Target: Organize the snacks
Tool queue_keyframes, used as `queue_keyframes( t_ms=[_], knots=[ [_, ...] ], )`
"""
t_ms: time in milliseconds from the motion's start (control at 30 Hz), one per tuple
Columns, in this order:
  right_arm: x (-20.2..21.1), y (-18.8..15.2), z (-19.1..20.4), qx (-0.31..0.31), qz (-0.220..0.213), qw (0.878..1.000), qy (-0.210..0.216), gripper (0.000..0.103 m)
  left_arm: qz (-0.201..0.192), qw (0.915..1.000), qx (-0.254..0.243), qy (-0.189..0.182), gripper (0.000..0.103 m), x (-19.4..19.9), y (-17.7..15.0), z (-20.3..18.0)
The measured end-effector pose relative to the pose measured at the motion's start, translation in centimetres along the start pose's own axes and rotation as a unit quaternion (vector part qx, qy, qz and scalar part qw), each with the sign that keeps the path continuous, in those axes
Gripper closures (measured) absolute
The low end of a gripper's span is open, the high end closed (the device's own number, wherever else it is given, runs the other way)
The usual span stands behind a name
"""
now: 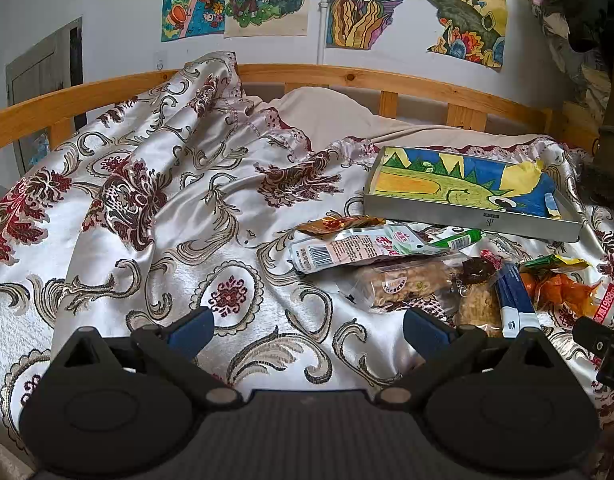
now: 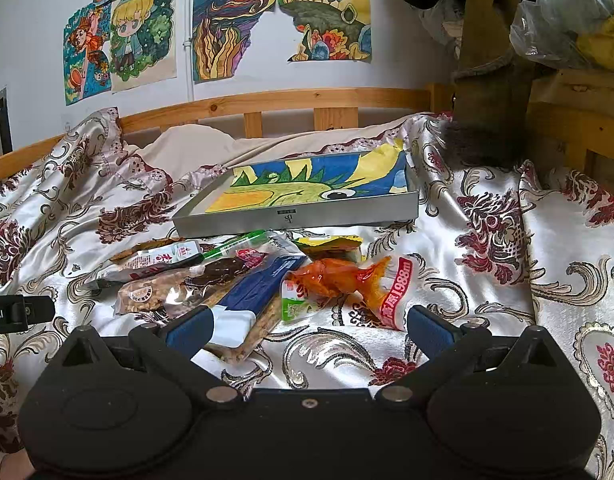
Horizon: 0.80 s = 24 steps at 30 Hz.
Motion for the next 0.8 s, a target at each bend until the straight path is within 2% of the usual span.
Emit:
queue_keyframes(
  t_ms=[467,800],
  knots=[
    [0.7,1.0,0.1,0.006,-0.015,1.0,0.008,0.001,-0.001,1.0,0.0,-0.004,0.0,0.3,-0.2,0.1],
    [0.8,3.2,-0.7,0.007,-0.03,0.999,0.019,0.001,0.007,0.9998,0.002,-0.017,0.0,-0.4,1.7,-0.7]
  ],
)
Point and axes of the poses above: each gripper's, at about its wrist camera, not at the fingertips, and x roughly against the way its jaws point, z to its left, y to its top, the point moved 3 cm from there along -x, roughly the way its jaws point, and after that the axes turned 4 degrees about z, right-handed, at the moved point
